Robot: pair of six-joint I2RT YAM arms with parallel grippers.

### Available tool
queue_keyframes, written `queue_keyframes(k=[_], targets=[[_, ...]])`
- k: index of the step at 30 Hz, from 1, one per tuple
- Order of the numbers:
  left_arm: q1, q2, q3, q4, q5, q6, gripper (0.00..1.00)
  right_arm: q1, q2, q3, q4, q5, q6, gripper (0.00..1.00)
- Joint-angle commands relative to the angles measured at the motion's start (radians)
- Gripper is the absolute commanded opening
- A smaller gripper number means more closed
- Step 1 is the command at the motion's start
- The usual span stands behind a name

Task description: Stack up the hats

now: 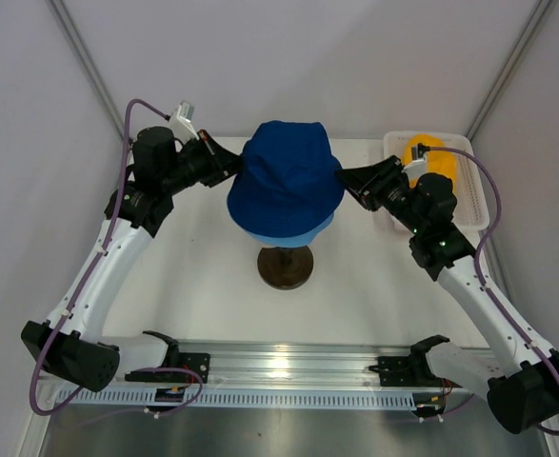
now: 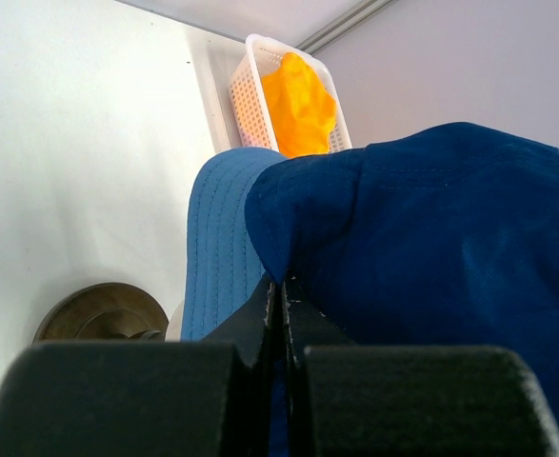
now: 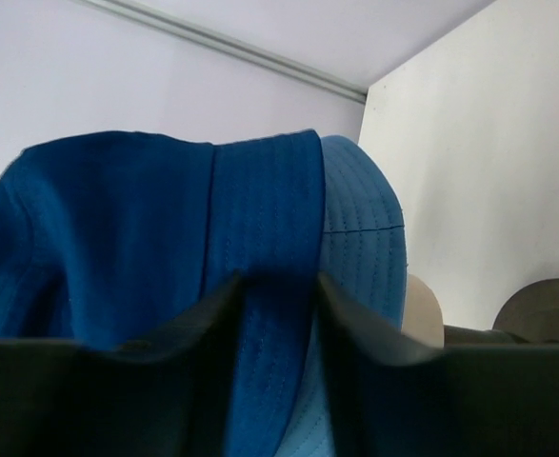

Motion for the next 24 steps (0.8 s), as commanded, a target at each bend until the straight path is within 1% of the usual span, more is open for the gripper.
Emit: queue_keyframes(k=[1,2,3,4,8,13,18,24], targets=[[0.003,-0.011,0.016,0.027,0.042,0.015,0.01,0.011,0.028,0.024,0.047,-0.034,0.01,0.33],[0.003,-0.012,0.014,0.025,0.041,0.016,0.01,0.012,0.031,0.021,0.041,-0.034,0.01,0.23],[0.003,-0.015,0.014,0.022,0.031,0.021,0.01,0.012,0.028,0.018,0.039,-0.031,0.01,0.04],[0.004,-0.015,0.015,0.019,0.027,0.024,0.01,0.012,0.024,0.01,0.033,-0.019,0.001,0.0],[0.003,-0.03,0.008,-0.006,-0.004,0.044,0.01,0.015,-0.011,-0.033,-0.033,0.029,-0.042,0.0],[0.003,-0.046,-0.027,-0.013,-0.038,0.061,0.01,0.024,-0.036,-0.136,-0.039,0.055,-0.047,0.0],[0.003,-0.053,-0.043,-0.039,-0.073,0.075,0.02,0.124,-0.01,-0.202,-0.036,0.138,-0.077,0.0],[0.003,-0.066,-0.046,-0.07,-0.122,0.095,0.02,0.164,-0.01,-0.231,-0.055,0.219,-0.113,0.0]])
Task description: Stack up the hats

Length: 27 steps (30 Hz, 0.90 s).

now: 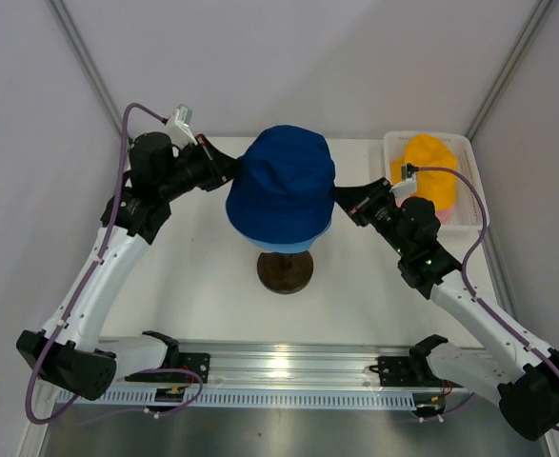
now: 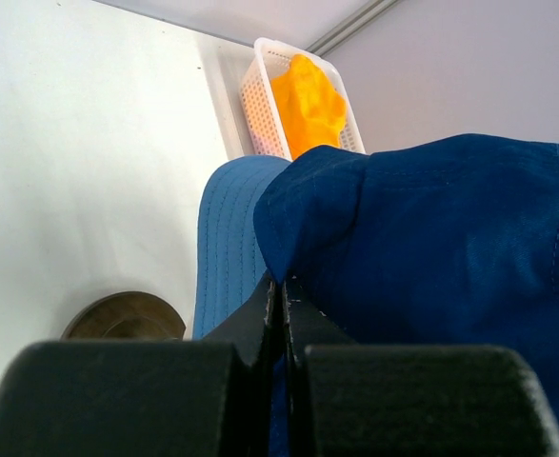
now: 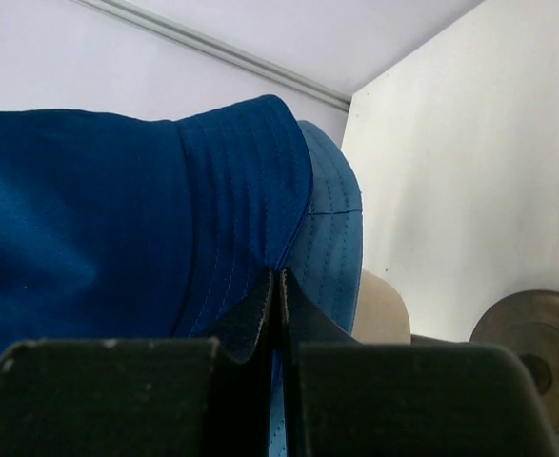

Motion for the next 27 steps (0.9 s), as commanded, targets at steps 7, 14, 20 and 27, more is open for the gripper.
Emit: queue_keyframes(k=[7,14,20,27], targets=[[0.013,-0.034,-0.02,-0.099,-0.121,0.074,0.02,0.04,-0.02,-0.156,-0.228,0.141,-0.14,0.0],[0.013,-0.034,0.029,-0.123,-0.125,0.098,0.02,0.073,0.006,-0.164,-0.216,0.125,-0.166,0.0],[0.013,-0.03,0.044,-0.153,-0.158,0.121,0.02,0.132,0.037,-0.157,-0.201,0.187,-0.203,0.0],[0.01,-0.043,0.026,-0.194,-0.181,0.134,0.02,0.149,0.014,-0.164,-0.287,0.213,-0.209,0.0]])
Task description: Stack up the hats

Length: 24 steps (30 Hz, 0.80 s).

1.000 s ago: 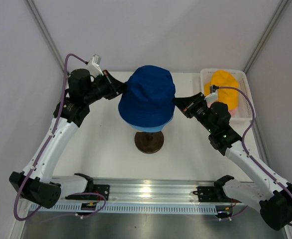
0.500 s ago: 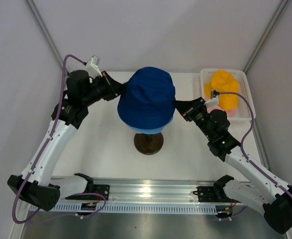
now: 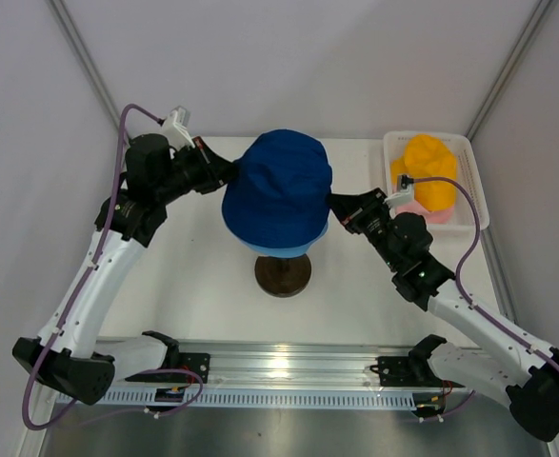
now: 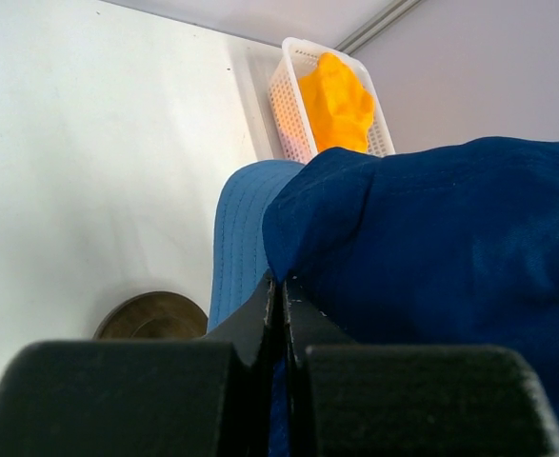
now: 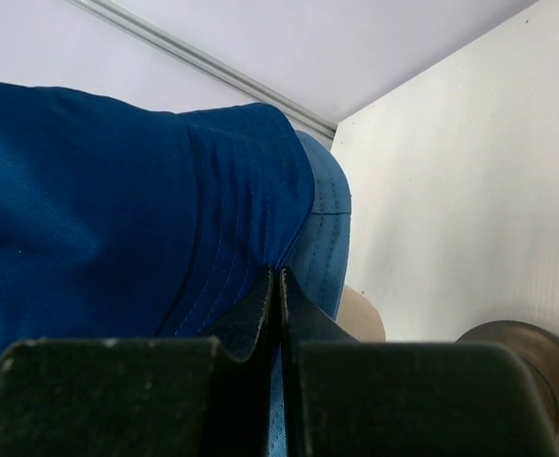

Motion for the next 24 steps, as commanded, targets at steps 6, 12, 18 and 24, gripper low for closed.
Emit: queue_keyframes(k=[6,12,18,24], targets=[[0.016,-0.104,-0.071,-0.088,-0.139,0.055,0.08,0.014,-0.006,0.03,-0.498,0.027,-0.17,0.0],[0.014,-0.16,-0.045,-0.109,-0.169,0.049,0.11,-0.127,0.001,0.231,-0.616,-0.094,-0.225,0.12],[0.016,-0.19,-0.03,-0.125,-0.208,0.064,0.27,-0.374,0.003,0.392,-0.685,-0.2,-0.311,0.84],[0.016,-0.268,-0.024,-0.141,-0.279,0.093,0.54,-0.588,0.072,0.491,-0.71,-0.307,-0.372,0.99]])
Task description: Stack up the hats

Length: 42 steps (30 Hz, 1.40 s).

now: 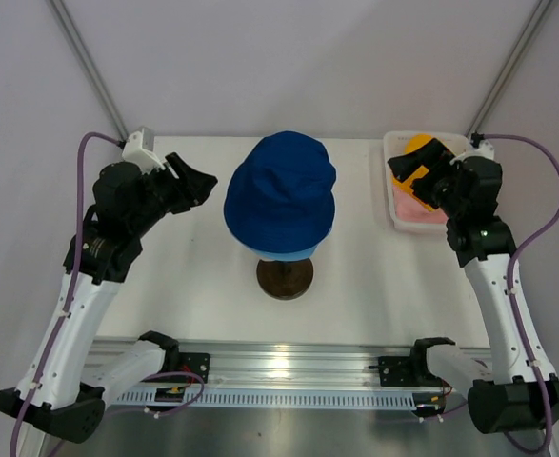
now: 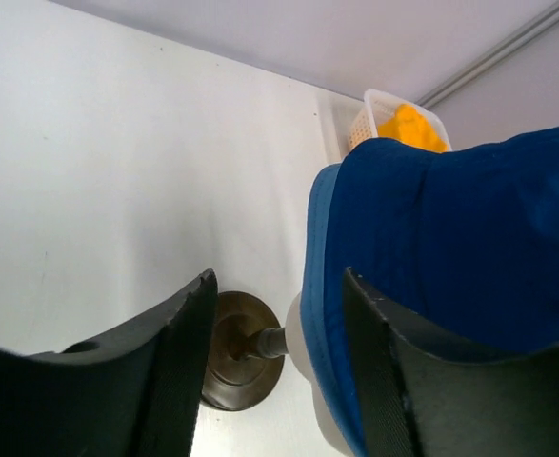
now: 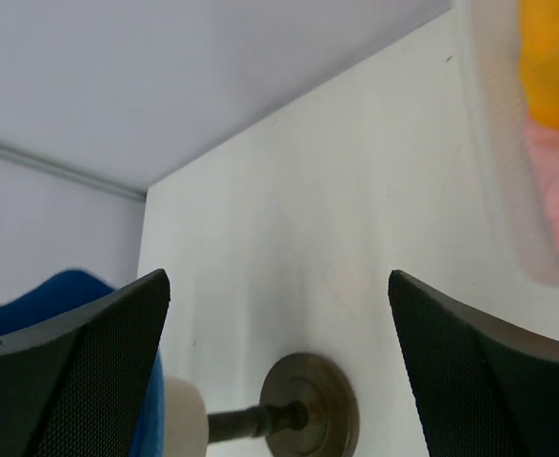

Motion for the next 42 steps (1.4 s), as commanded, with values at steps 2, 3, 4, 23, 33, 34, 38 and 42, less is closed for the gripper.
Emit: queue_keyframes(k=[2,3,4,23,33,34,38,42], targets=[[0.006,-0.096,0.04,-0.013,-0.065,0.049,0.7,-0.111,0.06,0.052,-0.033,-0.007,-0.12,1.0],[0.006,-0.11,0.029,-0.019,-0.115,0.055,0.75,-0.143,0.101,0.053,-0.031,0.024,-0.138,0.99],[0.006,-0.124,0.024,-0.026,-0.131,0.071,0.8,-0.184,0.123,0.058,-0.033,0.031,-0.152,0.99],[0.007,-0.316,-0.239,0.025,-0.202,0.221,0.99,-0.255,0.845,0.489,0.033,0.231,-0.307,0.88],[0.053,-0.32,-0.264,0.051,-0.146,0.244,0.99,-0.22,0.973,0.604,-0.048,0.42,-0.332,0.64],[0.062,-0.32,-0.27,0.054,-0.127,0.241,1.0,-0.219,0.965,0.594,-0.041,0.431,-0.333,0.38],[0.07,-0.316,-0.279,0.056,-0.131,0.236,0.99,-0.214,0.878,0.567,-0.028,0.417,-0.352,0.0],[0.07,-0.313,-0.276,0.053,-0.129,0.223,1.0,-0.2,0.702,0.589,-0.011,0.319,-0.373,0.0]])
